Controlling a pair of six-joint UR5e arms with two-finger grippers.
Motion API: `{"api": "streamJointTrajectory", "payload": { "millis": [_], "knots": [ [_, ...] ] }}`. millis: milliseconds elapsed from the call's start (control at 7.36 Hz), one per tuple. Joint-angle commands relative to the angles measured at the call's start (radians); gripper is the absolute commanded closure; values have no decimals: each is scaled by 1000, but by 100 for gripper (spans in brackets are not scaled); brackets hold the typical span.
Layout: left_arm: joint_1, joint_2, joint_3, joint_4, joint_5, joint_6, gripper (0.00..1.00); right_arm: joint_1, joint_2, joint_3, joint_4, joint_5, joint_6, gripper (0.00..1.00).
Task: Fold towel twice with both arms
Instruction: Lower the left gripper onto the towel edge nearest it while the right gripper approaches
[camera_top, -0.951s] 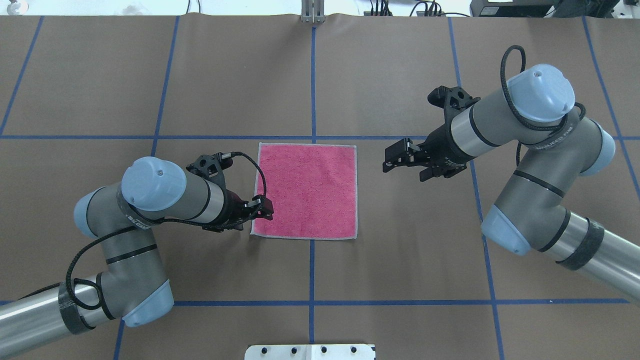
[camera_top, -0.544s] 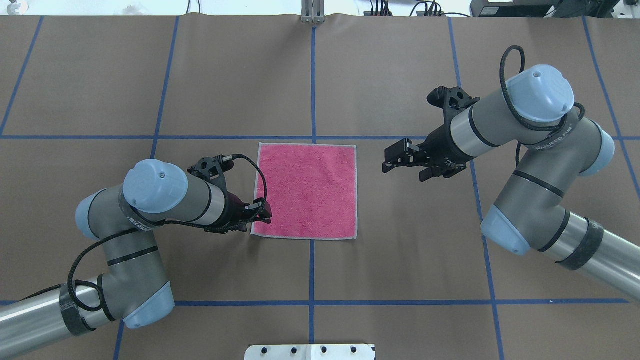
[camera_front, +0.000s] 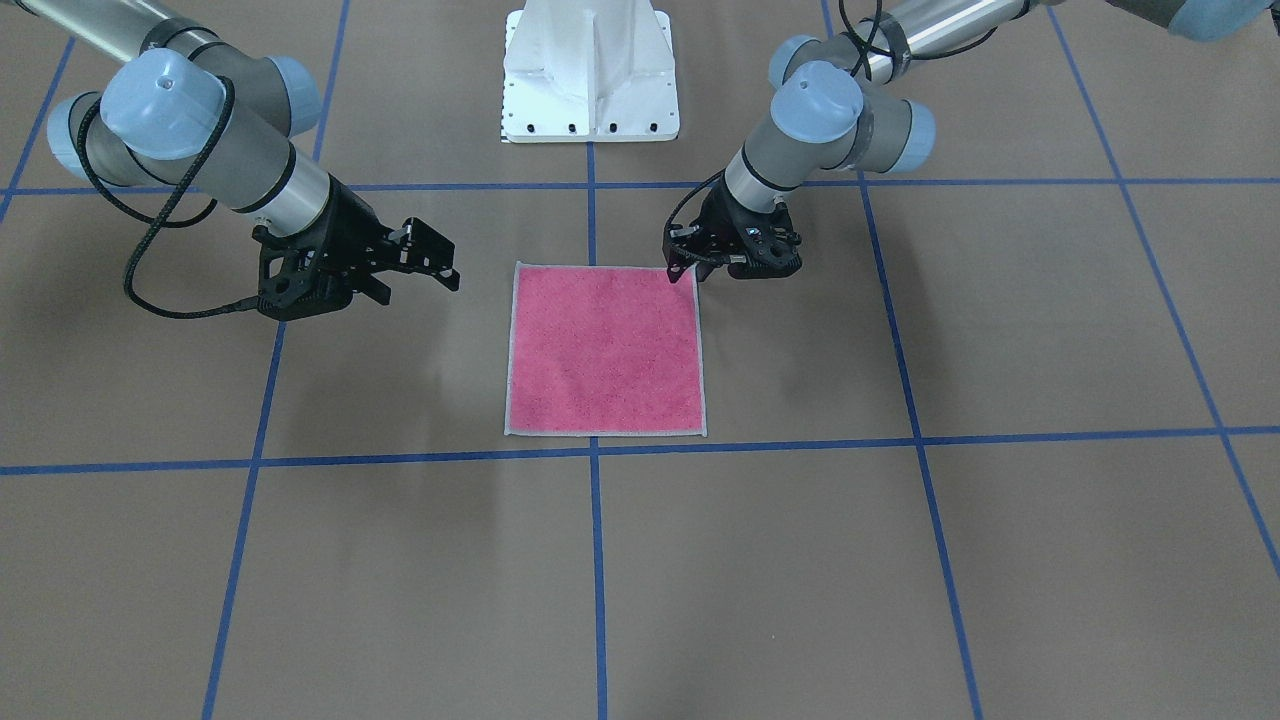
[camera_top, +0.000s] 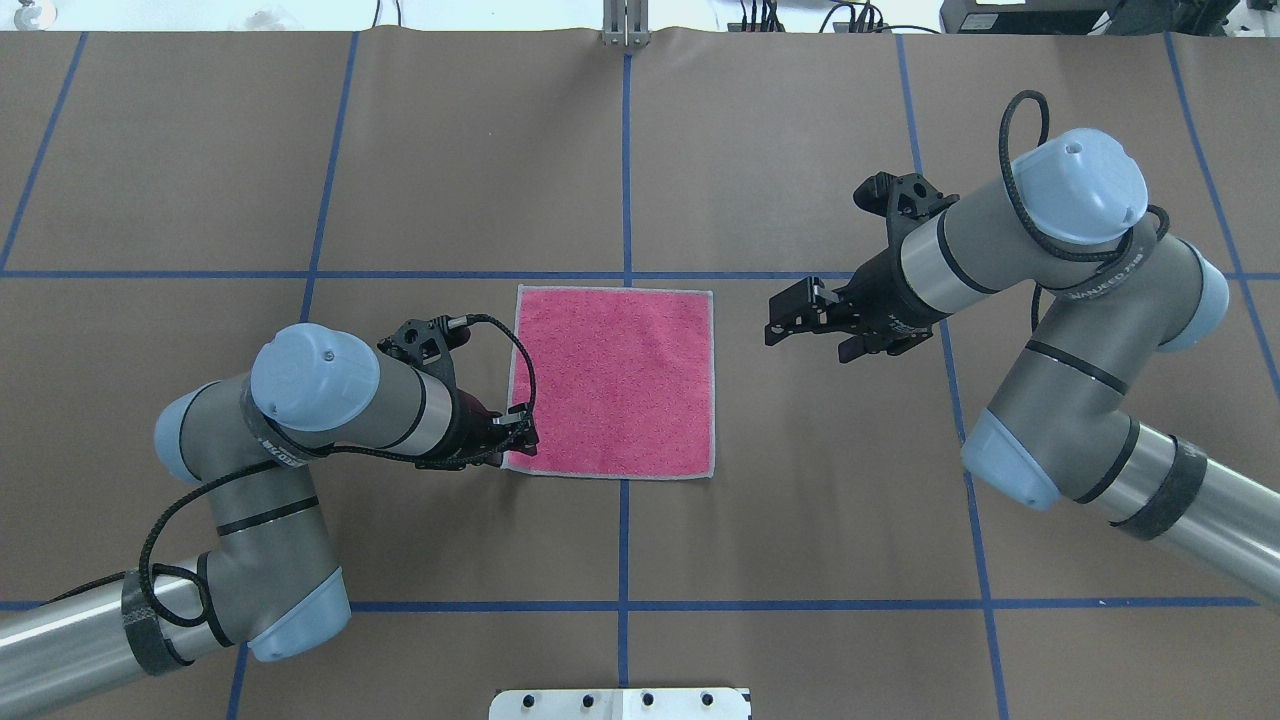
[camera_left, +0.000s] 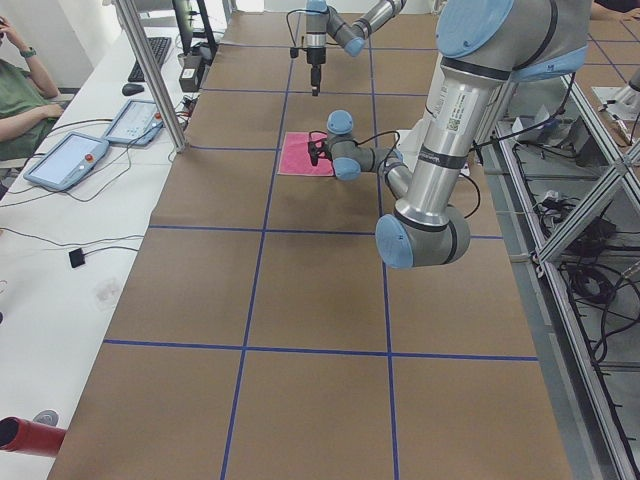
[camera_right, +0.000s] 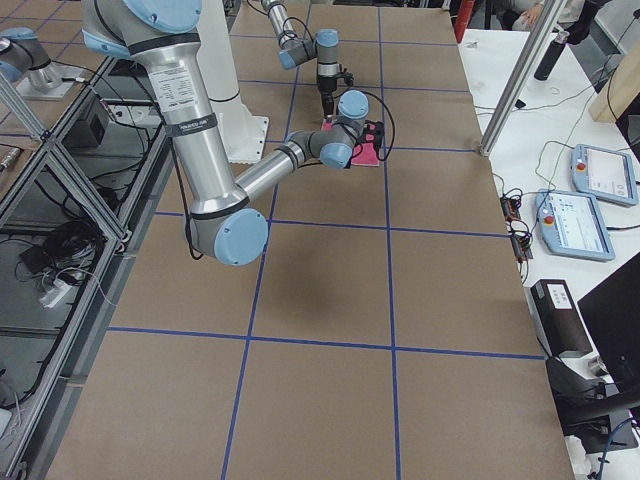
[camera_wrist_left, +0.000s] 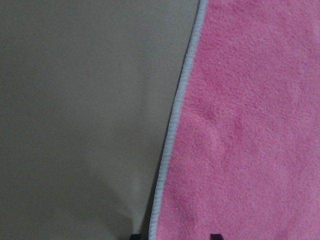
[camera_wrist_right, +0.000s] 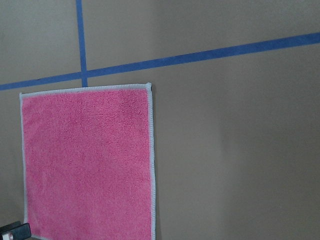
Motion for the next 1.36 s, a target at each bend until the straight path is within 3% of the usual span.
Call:
{"api": "streamJointTrajectory", "payload": {
  "millis": [0, 136, 408, 815, 1223],
  "knots": [
    [0, 2, 3, 0, -1, 1, 54, 0, 0, 0, 0, 0, -1, 1],
    [0, 2, 8, -1, -1, 1, 59, 0, -1, -2, 0, 0, -1, 1],
    [0, 2, 8, 0, -4, -6, 100, 0, -1, -2, 0, 0, 3, 1],
    [0, 2, 3, 3, -10, -10, 100, -23, 2, 3, 2, -3, 26, 6],
    [2, 2, -3, 3, -10, -17, 100, -139, 61, -1, 0, -159, 171, 5]
  ]
}}
